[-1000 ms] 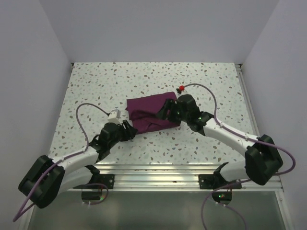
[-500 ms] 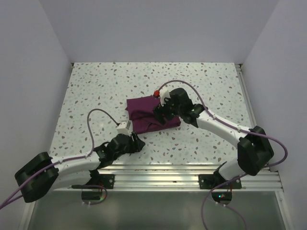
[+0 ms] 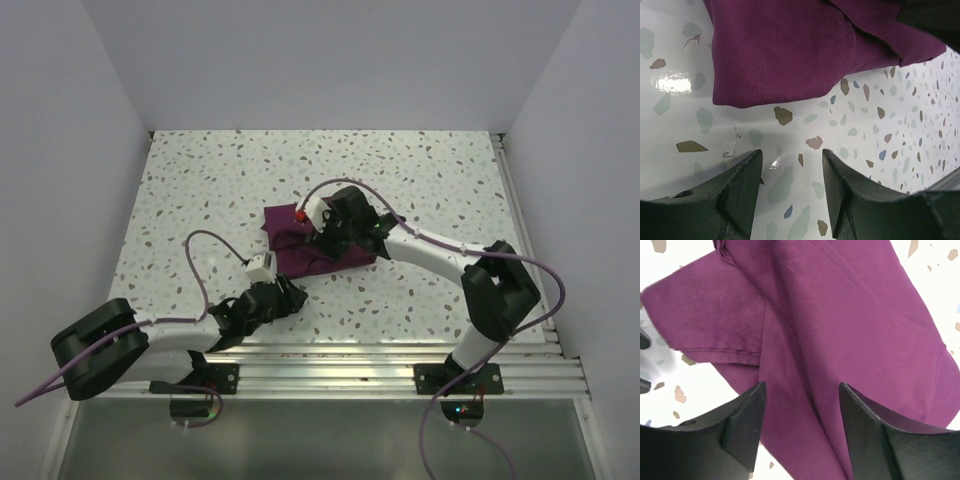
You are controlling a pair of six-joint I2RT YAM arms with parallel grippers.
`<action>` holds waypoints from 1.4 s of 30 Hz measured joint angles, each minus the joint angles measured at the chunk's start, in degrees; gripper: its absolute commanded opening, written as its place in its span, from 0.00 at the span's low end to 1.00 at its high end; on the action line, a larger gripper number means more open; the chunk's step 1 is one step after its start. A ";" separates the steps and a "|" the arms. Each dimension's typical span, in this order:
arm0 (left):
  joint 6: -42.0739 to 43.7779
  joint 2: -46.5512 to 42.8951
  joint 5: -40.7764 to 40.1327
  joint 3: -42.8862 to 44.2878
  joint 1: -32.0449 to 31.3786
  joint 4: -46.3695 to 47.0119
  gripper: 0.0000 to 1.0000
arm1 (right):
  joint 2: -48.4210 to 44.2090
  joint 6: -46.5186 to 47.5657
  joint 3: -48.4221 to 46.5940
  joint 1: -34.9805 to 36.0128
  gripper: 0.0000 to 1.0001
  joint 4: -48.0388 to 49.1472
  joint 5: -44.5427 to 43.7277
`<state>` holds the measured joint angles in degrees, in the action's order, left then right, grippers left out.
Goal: Prepare the surgical pack
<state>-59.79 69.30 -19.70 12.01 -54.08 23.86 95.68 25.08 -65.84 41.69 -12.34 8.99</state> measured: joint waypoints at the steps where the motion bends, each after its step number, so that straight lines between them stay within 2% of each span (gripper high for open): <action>1: -0.66 0.48 -0.46 0.00 -0.02 0.66 0.55 | 0.68 0.37 -0.20 0.28 0.60 0.17 -0.55; 6: -2.69 3.52 -2.89 0.22 -0.04 4.24 0.55 | 3.17 1.42 -1.38 0.57 0.56 0.24 -2.01; 15: -5.51 12.33 -6.36 4.87 -0.13 8.79 0.56 | 6.36 2.36 -4.66 0.68 0.38 0.96 -4.07; 18: -5.84 14.14 -7.69 5.97 -0.33 9.64 0.57 | 7.37 2.71 -4.79 0.76 0.26 1.20 -5.07; 21: -5.75 15.93 -9.38 7.34 -0.44 9.94 0.57 | 8.13 2.89 -4.96 0.81 0.07 1.27 -5.16; 23: -5.57 17.57 -10.67 9.05 -0.44 9.70 0.57 | 8.20 2.64 -4.96 0.81 0.00 1.40 -4.94; 29: -3.80 20.83 -13.90 12.50 -0.26 8.85 0.57 | 8.20 1.51 -5.07 0.74 0.00 1.75 -3.30; 37: 1.97 25.31 -14.78 16.59 4.42 9.75 0.57 | 8.17 0.17 -7.23 0.72 0.00 -0.07 -0.44; 42: 5.42 28.30 -17.05 19.52 4.83 9.92 0.58 | 8.17 -0.72 -9.64 0.61 0.00 -1.03 0.39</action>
<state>-54.37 97.60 -36.75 31.53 -49.25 33.78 103.85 24.36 -75.48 42.30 -13.37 9.39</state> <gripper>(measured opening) 0.572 0.023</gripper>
